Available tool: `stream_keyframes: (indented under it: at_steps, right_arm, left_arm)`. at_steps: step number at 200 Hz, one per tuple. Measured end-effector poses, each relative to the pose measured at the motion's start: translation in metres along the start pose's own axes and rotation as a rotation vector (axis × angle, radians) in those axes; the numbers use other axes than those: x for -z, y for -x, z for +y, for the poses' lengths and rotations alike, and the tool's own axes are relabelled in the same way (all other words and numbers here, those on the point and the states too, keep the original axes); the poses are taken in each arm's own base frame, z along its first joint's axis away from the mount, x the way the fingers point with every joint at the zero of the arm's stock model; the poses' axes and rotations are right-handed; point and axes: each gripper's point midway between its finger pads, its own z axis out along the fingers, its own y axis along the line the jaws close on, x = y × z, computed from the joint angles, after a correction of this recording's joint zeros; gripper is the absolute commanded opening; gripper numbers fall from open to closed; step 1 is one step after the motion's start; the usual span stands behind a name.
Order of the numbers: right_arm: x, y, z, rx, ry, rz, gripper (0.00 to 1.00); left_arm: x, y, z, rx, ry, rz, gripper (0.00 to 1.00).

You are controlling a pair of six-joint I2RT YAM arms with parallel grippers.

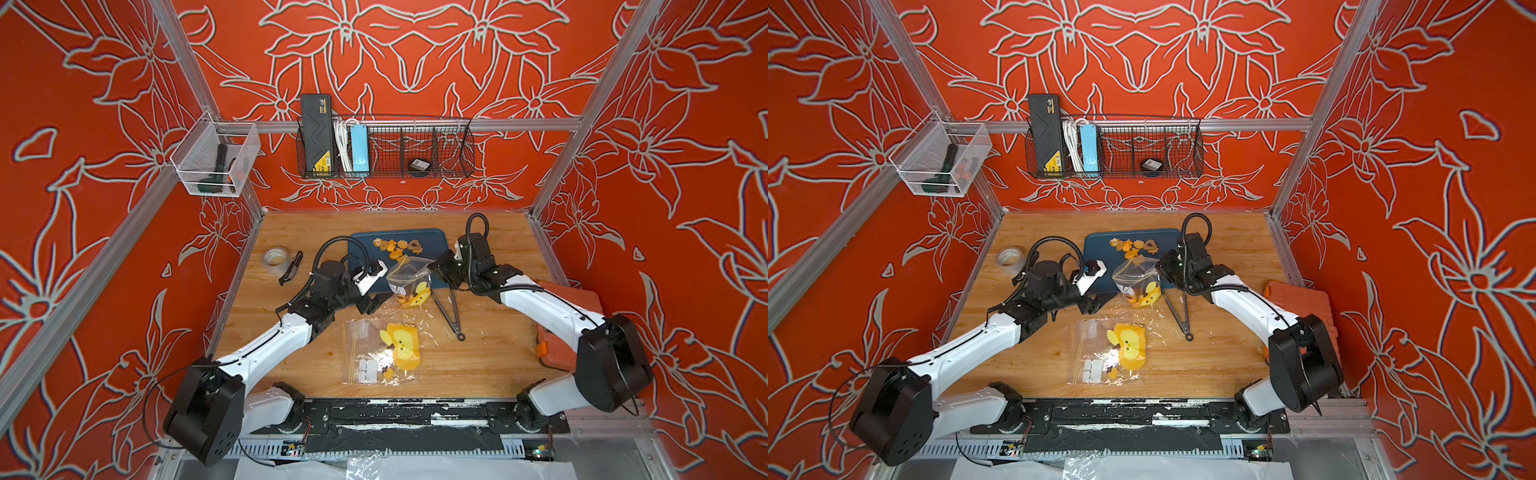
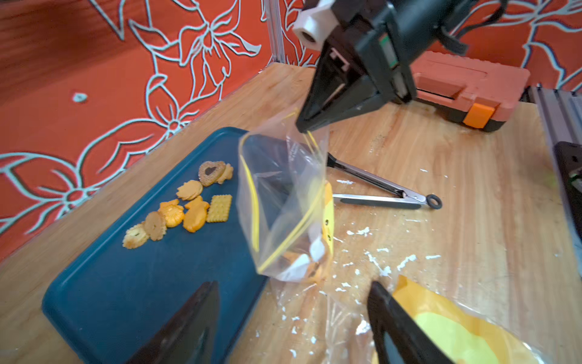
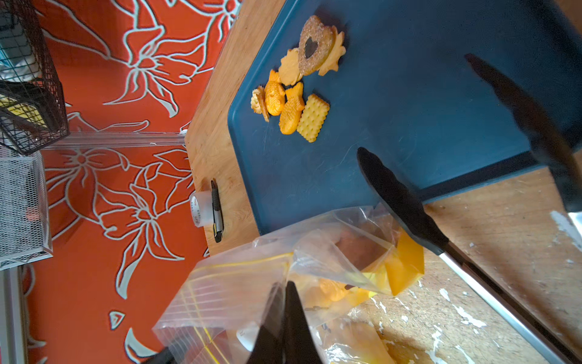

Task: Put the cookies into a resealable bag to prevent moisture
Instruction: Place the ziploc bag at the center of the board.

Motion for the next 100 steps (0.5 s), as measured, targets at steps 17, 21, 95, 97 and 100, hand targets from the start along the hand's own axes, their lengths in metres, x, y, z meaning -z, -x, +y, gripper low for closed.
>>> stream_keyframes:
  at_steps: [17, 21, 95, 97, 100]
  right_arm:
    - [0.0, -0.001, 0.0, 0.003, 0.001, 0.003, 0.0]
    - [0.0, -0.001, 0.0, 0.003, 0.002, 0.004, 0.0]
    - [0.0, -0.002, 0.001, 0.007, 0.009, 0.017, 0.0]
    - [0.0, -0.003, 0.001, 0.007, 0.009, 0.018, 0.0]
    - [0.0, -0.003, 0.001, 0.006, 0.009, 0.019, 0.0]
  left_arm:
    - [-0.006, 0.004, 0.001, -0.016, -0.028, -0.024, 0.71]
    - [-0.007, 0.004, 0.0, -0.019, -0.038, -0.029, 0.7]
    - [-0.027, -0.003, -0.005, -0.035, -0.127, -0.023, 0.56]
    - [-0.028, -0.004, -0.005, -0.034, -0.128, -0.022, 0.55]
    - [-0.029, -0.004, -0.005, -0.038, -0.129, -0.021, 0.54]
